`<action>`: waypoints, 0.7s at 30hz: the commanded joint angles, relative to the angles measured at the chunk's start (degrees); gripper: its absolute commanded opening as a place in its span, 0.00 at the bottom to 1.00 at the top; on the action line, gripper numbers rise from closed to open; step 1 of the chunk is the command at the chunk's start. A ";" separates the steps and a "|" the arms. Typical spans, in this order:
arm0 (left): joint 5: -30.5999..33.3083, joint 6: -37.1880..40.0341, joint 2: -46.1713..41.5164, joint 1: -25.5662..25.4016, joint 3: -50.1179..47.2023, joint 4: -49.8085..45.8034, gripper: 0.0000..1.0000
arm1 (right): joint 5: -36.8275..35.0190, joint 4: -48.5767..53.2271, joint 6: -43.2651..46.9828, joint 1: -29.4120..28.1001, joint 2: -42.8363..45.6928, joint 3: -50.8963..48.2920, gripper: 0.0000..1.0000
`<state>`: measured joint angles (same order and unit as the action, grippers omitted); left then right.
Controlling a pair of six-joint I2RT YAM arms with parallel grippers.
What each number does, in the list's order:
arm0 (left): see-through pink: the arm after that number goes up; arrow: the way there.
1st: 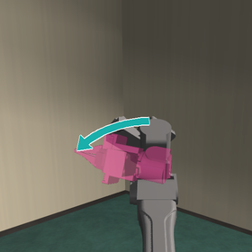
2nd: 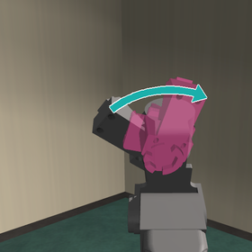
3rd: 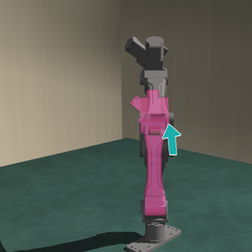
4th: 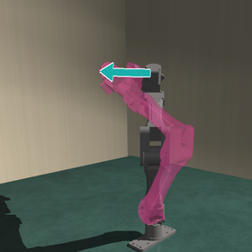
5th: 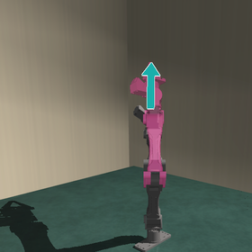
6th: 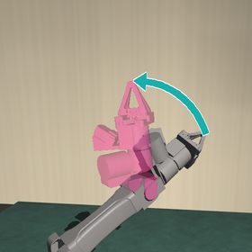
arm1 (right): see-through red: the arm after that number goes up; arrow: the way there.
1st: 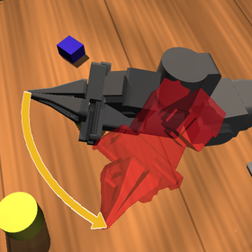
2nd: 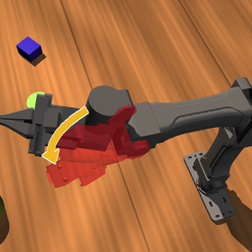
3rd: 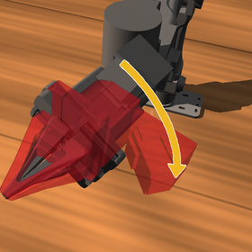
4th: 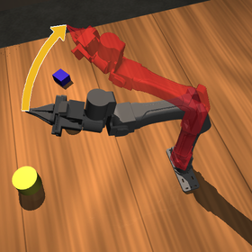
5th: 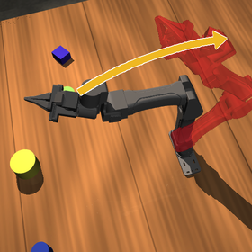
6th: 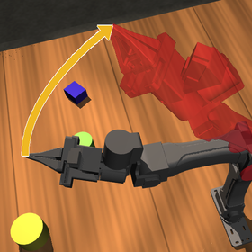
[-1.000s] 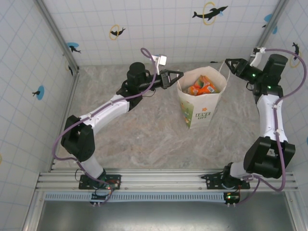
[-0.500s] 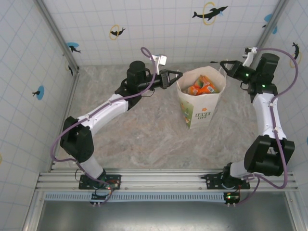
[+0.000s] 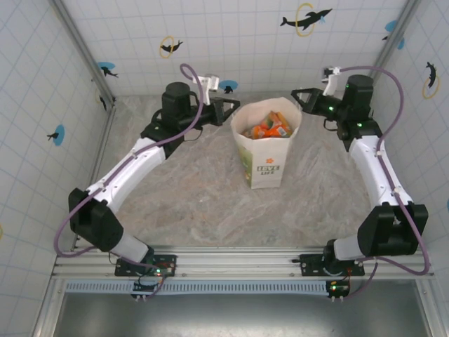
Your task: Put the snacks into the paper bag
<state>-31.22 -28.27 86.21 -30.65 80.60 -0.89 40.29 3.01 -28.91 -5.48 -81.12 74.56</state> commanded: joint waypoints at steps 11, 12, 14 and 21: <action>0.31 5.05 -11.66 10.63 -4.34 -6.13 0.00 | -13.20 -6.79 2.62 -15.45 1.60 -1.60 0.00; 0.29 5.36 -11.89 11.00 -4.62 -6.76 0.00 | -13.70 -7.09 2.62 -15.95 1.95 -2.47 0.00; 0.12 5.59 -12.41 11.42 -5.70 -7.42 0.00 | -14.44 -6.98 2.58 -16.62 2.53 -3.98 0.00; 0.48 4.05 -14.81 11.76 -10.77 -6.77 0.10 | -12.79 -11.18 3.14 -18.82 3.57 -7.32 0.05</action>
<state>-29.93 -24.18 73.67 -19.16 71.29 -9.39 27.66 -3.75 -26.85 -23.38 -79.61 68.75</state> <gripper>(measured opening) 0.082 0.050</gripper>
